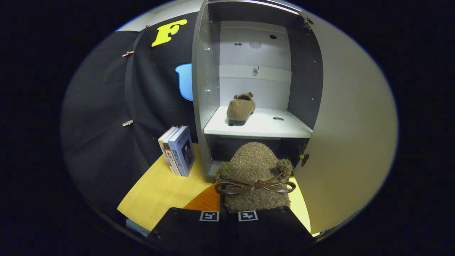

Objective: Open the shoe cabinet door, grab the shoes and put them into the shoe cabinet, then close the shoe cabinet door.

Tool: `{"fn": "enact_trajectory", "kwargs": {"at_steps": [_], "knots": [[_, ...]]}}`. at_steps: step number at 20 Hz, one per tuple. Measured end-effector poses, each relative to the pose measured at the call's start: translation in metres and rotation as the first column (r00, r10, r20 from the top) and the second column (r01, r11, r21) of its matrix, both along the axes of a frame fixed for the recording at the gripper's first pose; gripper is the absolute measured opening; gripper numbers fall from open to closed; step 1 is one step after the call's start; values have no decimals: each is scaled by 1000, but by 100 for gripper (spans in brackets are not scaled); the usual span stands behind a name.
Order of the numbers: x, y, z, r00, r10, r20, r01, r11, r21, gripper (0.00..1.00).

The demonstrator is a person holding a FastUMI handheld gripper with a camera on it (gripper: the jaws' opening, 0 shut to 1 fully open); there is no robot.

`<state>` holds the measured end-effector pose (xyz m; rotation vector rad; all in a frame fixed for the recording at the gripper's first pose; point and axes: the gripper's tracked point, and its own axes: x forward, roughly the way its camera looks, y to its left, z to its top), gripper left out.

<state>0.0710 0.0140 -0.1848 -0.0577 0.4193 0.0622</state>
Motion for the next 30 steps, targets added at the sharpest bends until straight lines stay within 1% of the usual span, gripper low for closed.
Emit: {"fn": "enact_trajectory", "kwargs": {"at_steps": [6,8,11,15,18,20,24,28,30], "knots": [[24,-6,45,1000,-28,14,28,1000,11,5],[37,-10,60,999,-38,10,38,998,40,5],[63,-21,88,999,-51,9,50,996,69,5],[112,-30,110,999,-37,17,36,998,53,5],[156,-41,112,999,-32,-13,33,999,40,5],[190,-47,114,999,-23,-25,25,998,54,5],[252,-71,116,998,-50,-35,52,998,44,4],[301,-95,91,990,-75,-123,87,992,93,4],[321,-104,80,988,-80,-135,93,992,89,4]]}}
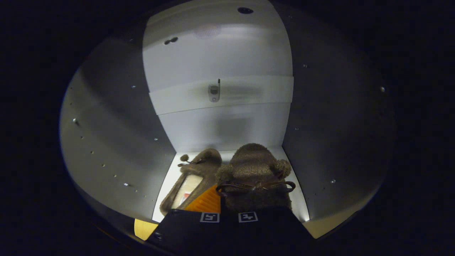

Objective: Open the shoe cabinet door, grab the shoes and put them into the shoe cabinet, then close the shoe cabinet door.

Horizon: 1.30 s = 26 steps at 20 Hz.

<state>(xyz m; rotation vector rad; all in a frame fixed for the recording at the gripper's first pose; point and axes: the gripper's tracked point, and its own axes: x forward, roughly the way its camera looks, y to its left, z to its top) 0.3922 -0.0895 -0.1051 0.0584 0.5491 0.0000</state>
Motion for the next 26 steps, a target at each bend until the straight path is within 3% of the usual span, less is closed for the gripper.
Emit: {"fn": "enact_trajectory", "kwargs": {"at_steps": [9,15,17,18,19,22,26], "knots": [[59,-1,-69,991,18,-129,-17,1000,9,5],[74,-4,-76,993,-11,-117,7,999,-34,5],[73,-4,-77,992,-18,-129,16,1000,-13,9],[71,-1,-80,991,-6,-134,5,1000,-10,21],[67,0,-78,991,0,-136,-2,1000,-16,21],[53,1,-74,992,-12,-127,5,999,-50,40],[35,-2,-57,997,-40,-64,34,996,-80,86]]}}
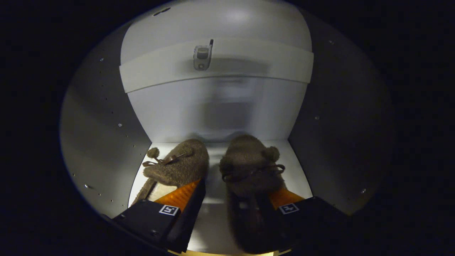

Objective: Open the shoe cabinet door, grab the shoes and put them into the shoe cabinet, then close the shoe cabinet door.

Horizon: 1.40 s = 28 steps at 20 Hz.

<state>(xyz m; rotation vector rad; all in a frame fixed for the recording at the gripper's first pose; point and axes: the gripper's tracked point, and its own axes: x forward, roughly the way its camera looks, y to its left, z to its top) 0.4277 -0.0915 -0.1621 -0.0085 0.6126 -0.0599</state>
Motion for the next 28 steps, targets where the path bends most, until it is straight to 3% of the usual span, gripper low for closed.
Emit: {"fn": "enact_trajectory", "kwargs": {"at_steps": [7,15,20,28], "knots": [[-59,8,73,984,-8,180,10,1000,-14,85],[-201,56,174,890,53,452,-62,998,6,98],[-295,66,198,850,54,523,-63,998,0,98],[-425,46,215,839,85,537,-122,992,34,97]]}}
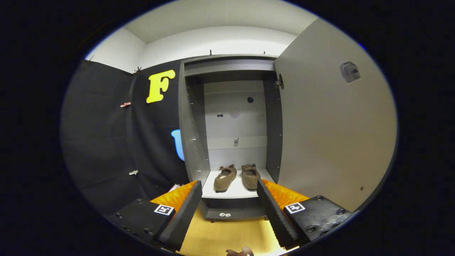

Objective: Open the shoe cabinet door, grab the shoes and put them into the shoe cabinet, then close the shoe cabinet door.

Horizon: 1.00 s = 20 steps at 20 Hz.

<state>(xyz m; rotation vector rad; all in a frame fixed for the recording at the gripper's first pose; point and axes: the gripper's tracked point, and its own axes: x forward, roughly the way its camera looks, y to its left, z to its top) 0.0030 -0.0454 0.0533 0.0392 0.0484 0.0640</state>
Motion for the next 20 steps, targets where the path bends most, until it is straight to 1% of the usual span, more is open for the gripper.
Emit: {"fn": "enact_trajectory", "kwargs": {"at_steps": [4,5,6,7,11,15,20], "knots": [[-51,-34,6,1000,22,-20,-22,1000,11,97],[-65,-42,8,999,38,-20,-38,999,17,97],[-78,-49,14,999,53,-11,-52,998,21,97],[-89,-61,18,999,50,5,-50,998,22,97],[-117,-108,21,998,54,16,-54,998,21,97],[-127,-153,23,997,45,55,-45,999,-14,97],[-116,-209,17,998,9,55,-9,1000,7,97]]}}
